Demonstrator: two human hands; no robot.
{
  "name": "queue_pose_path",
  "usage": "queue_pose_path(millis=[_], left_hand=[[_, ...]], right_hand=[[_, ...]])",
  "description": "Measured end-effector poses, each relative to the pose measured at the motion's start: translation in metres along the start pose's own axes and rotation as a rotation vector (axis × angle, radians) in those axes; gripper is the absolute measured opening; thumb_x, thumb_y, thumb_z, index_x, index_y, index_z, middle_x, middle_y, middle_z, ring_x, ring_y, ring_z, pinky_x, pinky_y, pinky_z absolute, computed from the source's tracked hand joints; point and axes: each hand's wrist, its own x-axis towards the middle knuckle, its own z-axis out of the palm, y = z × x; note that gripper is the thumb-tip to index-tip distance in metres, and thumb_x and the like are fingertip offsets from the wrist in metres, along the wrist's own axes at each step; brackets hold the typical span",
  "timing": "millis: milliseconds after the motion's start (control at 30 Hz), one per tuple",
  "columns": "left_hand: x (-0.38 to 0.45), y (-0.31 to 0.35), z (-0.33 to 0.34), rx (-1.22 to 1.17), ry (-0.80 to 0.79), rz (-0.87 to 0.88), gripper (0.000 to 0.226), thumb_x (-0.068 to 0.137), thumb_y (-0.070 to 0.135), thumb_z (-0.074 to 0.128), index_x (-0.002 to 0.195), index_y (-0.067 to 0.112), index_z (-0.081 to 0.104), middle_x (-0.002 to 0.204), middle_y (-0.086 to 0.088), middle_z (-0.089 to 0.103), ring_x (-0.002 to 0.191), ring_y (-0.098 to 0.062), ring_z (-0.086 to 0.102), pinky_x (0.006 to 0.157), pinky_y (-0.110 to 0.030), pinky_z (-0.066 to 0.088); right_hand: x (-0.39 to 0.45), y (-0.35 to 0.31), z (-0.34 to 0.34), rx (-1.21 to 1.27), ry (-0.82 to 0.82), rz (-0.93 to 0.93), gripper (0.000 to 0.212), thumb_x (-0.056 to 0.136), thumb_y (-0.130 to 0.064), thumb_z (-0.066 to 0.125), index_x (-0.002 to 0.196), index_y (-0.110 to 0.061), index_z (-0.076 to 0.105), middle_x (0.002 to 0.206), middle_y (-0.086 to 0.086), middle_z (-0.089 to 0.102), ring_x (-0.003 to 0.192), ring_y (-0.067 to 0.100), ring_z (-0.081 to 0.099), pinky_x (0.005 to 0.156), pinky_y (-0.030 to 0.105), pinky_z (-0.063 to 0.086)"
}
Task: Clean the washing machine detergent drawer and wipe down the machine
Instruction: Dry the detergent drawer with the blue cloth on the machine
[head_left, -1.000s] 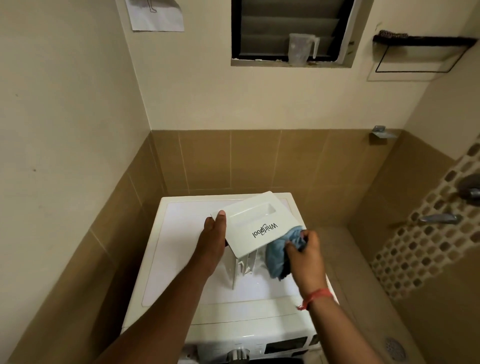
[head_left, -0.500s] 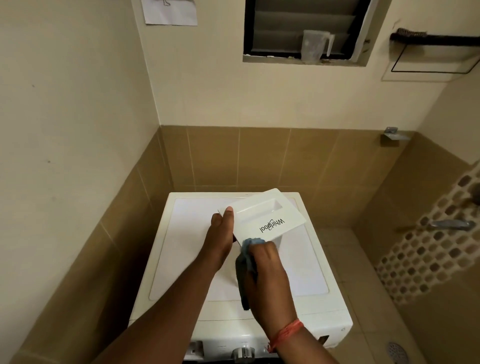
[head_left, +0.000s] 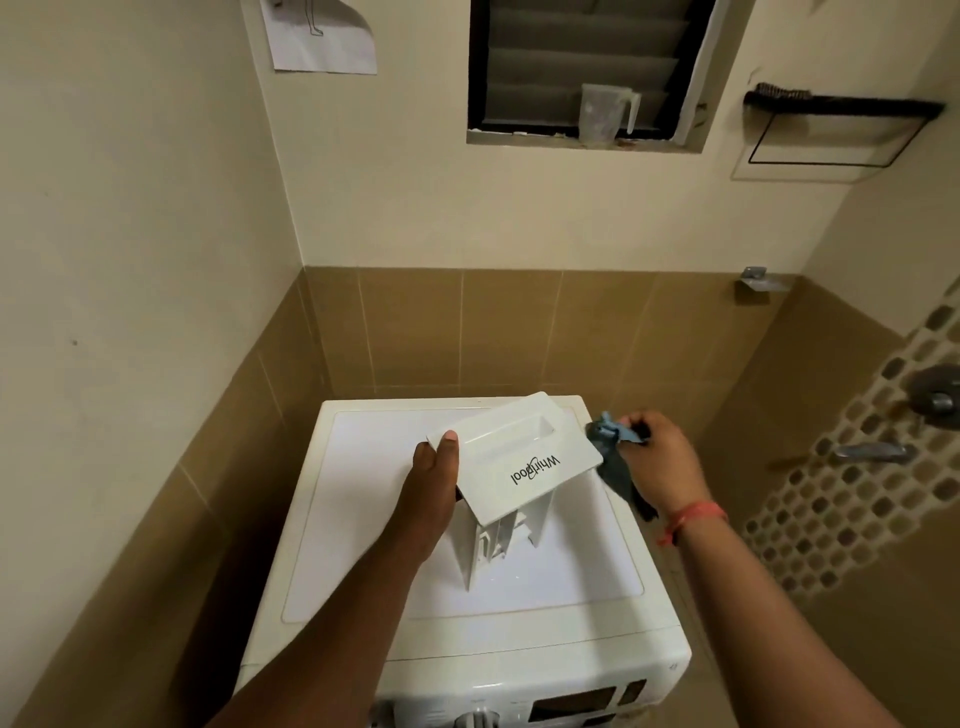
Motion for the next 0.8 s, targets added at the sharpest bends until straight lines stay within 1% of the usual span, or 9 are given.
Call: queue_pose_path(millis=[67, 133, 200, 267, 333, 433, 567, 667, 800], left_hand=[[-0.001, -0.001, 0.000, 0.017, -0.012, -0.003, 0.061, 0.101, 0.051, 0.037, 0.149, 0.012, 0.030, 0.127, -0.006, 0.062, 0.102, -0.016, 0.066, 0.090, -0.034, 0.054], [-0.003, 0.001, -0.001, 0.029, -0.025, 0.003, 0.059, 0.101, 0.051, 0.037, 0.147, 0.014, 0.033, 0.128, -0.006, 0.061, 0.102, -0.018, 0.067, 0.098, -0.041, 0.052], [-0.003, 0.001, -0.003, 0.061, -0.046, 0.004, 0.048, 0.101, 0.051, 0.037, 0.136, 0.018, 0.044, 0.121, -0.004, 0.065, 0.100, -0.017, 0.068, 0.099, -0.045, 0.051], [-0.006, 0.000, -0.002, 0.122, -0.068, 0.008, 0.025, 0.101, 0.053, 0.037, 0.110, 0.034, 0.050, 0.104, 0.005, 0.066, 0.094, -0.013, 0.065, 0.089, -0.039, 0.052], [-0.011, -0.001, 0.001, 0.173, -0.056, 0.019, 0.021, 0.100, 0.054, 0.037, 0.088, 0.038, 0.042, 0.090, 0.016, 0.058, 0.085, -0.004, 0.060, 0.075, -0.028, 0.047], [-0.012, 0.000, 0.001, 0.165, -0.014, 0.025, 0.020, 0.101, 0.052, 0.037, 0.098, 0.033, 0.042, 0.092, 0.014, 0.059, 0.085, 0.000, 0.058, 0.078, -0.030, 0.048], [-0.007, -0.004, -0.004, 0.138, -0.009, 0.021, 0.025, 0.101, 0.053, 0.036, 0.112, 0.031, 0.036, 0.092, 0.019, 0.054, 0.083, 0.002, 0.055, 0.086, -0.032, 0.044], [-0.007, -0.005, -0.003, 0.151, 0.003, 0.020, 0.050, 0.101, 0.054, 0.035, 0.136, 0.019, 0.039, 0.090, 0.020, 0.046, 0.081, 0.005, 0.049, 0.085, -0.030, 0.039], [-0.006, -0.004, 0.004, 0.182, 0.003, 0.030, 0.032, 0.100, 0.056, 0.035, 0.120, 0.031, 0.038, 0.096, 0.019, 0.053, 0.086, -0.001, 0.055, 0.079, -0.028, 0.040]], right_hand=[[0.010, -0.004, 0.004, 0.025, -0.195, 0.031, 0.013, 0.085, -0.002, 0.055, 0.087, -0.012, 0.064, 0.082, 0.009, 0.069, 0.076, 0.023, 0.060, 0.066, 0.029, 0.045], [0.019, -0.010, 0.009, 0.019, -0.242, 0.021, 0.003, 0.087, -0.011, 0.062, 0.086, -0.012, 0.064, 0.077, 0.007, 0.068, 0.069, 0.019, 0.056, 0.064, 0.029, 0.043], [0.029, -0.016, 0.014, -0.002, -0.266, 0.033, 0.008, 0.089, -0.018, 0.064, 0.083, -0.014, 0.062, 0.070, 0.003, 0.062, 0.063, 0.017, 0.052, 0.059, 0.027, 0.040], [0.041, -0.019, 0.022, -0.066, -0.298, 0.040, 0.015, 0.090, -0.006, 0.054, 0.079, -0.013, 0.061, 0.067, 0.004, 0.058, 0.066, 0.019, 0.050, 0.057, 0.026, 0.036], [0.050, -0.023, 0.033, -0.129, -0.301, 0.010, 0.023, 0.087, 0.005, 0.044, 0.081, -0.006, 0.063, 0.073, 0.007, 0.058, 0.074, 0.020, 0.050, 0.060, 0.026, 0.034], [0.054, -0.033, 0.050, -0.160, -0.254, -0.060, 0.024, 0.079, 0.008, 0.048, 0.090, -0.002, 0.066, 0.084, 0.013, 0.065, 0.079, 0.025, 0.057, 0.065, 0.027, 0.036], [0.050, -0.044, 0.068, -0.287, -0.147, -0.285, 0.038, 0.071, 0.011, 0.055, 0.097, -0.010, 0.073, 0.099, 0.009, 0.067, 0.091, 0.027, 0.061, 0.070, 0.024, 0.041], [0.048, -0.051, 0.076, -0.409, -0.178, -0.470, 0.032, 0.077, 0.008, 0.053, 0.093, -0.010, 0.074, 0.100, 0.008, 0.066, 0.097, 0.028, 0.058, 0.082, 0.033, 0.048], [0.038, -0.069, 0.079, -0.540, -0.328, -0.733, 0.028, 0.081, 0.003, 0.054, 0.098, -0.010, 0.072, 0.102, 0.008, 0.068, 0.099, 0.027, 0.060, 0.085, 0.032, 0.046]])
